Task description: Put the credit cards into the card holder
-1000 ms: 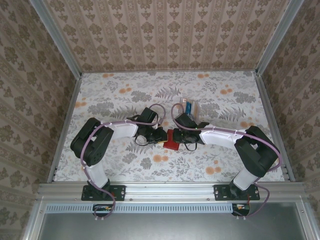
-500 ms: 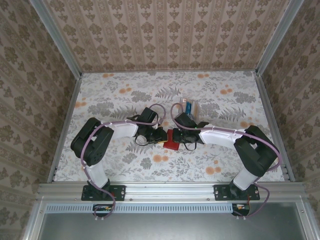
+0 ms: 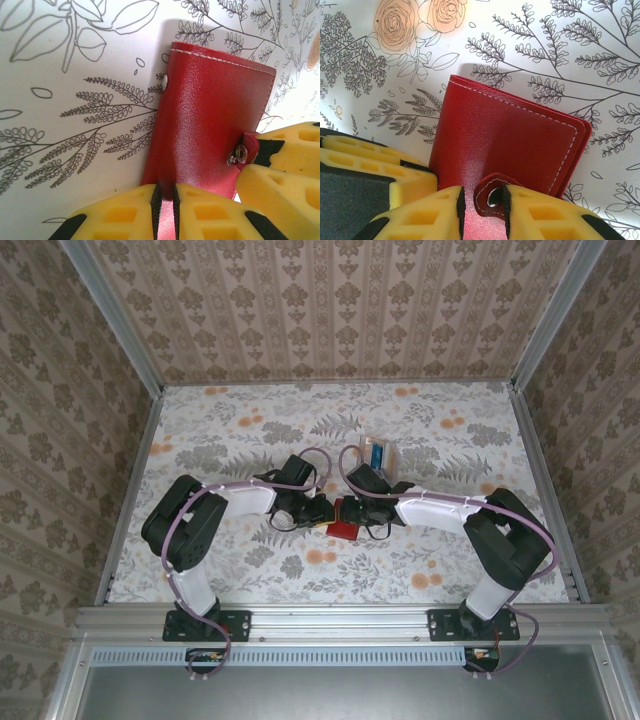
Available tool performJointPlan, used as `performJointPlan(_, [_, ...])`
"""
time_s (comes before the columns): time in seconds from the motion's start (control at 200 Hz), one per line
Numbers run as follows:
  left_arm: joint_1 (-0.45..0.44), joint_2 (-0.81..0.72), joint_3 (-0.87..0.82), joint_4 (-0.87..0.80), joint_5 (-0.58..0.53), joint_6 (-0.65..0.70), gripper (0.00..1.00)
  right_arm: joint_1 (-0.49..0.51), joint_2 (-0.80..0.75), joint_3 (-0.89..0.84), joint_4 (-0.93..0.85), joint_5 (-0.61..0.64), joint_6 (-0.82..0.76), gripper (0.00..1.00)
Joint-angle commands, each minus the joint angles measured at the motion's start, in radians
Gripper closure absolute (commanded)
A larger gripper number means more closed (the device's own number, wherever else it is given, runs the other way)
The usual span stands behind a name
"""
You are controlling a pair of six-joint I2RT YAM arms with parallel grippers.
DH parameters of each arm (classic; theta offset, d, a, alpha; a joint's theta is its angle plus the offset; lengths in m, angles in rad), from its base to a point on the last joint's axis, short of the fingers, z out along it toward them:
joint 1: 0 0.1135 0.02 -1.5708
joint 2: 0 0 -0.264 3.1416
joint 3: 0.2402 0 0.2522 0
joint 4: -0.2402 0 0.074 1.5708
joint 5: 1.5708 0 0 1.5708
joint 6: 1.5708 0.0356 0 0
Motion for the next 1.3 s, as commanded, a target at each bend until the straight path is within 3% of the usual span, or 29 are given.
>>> performJointPlan(0.0, [-0.021,0.041,0.000,-0.034,-0.016,0.000,0.82,0.006,-0.001,0.021,-0.019,0.001,-0.013,0.69])
performJointPlan(0.245, [-0.021,0.041,-0.002,-0.034,-0.015,0.000,0.82,0.005,-0.015,0.014,-0.016,0.006,-0.010,0.68])
performJointPlan(0.51, [-0.024,0.043,0.001,-0.033,-0.016,0.001,0.82,0.006,-0.022,0.017,-0.019,0.001,-0.013,0.75])
performJointPlan(1.295, [-0.028,0.038,0.008,-0.041,-0.021,0.001,0.82,-0.013,-0.067,0.010,-0.057,0.054,-0.002,0.69])
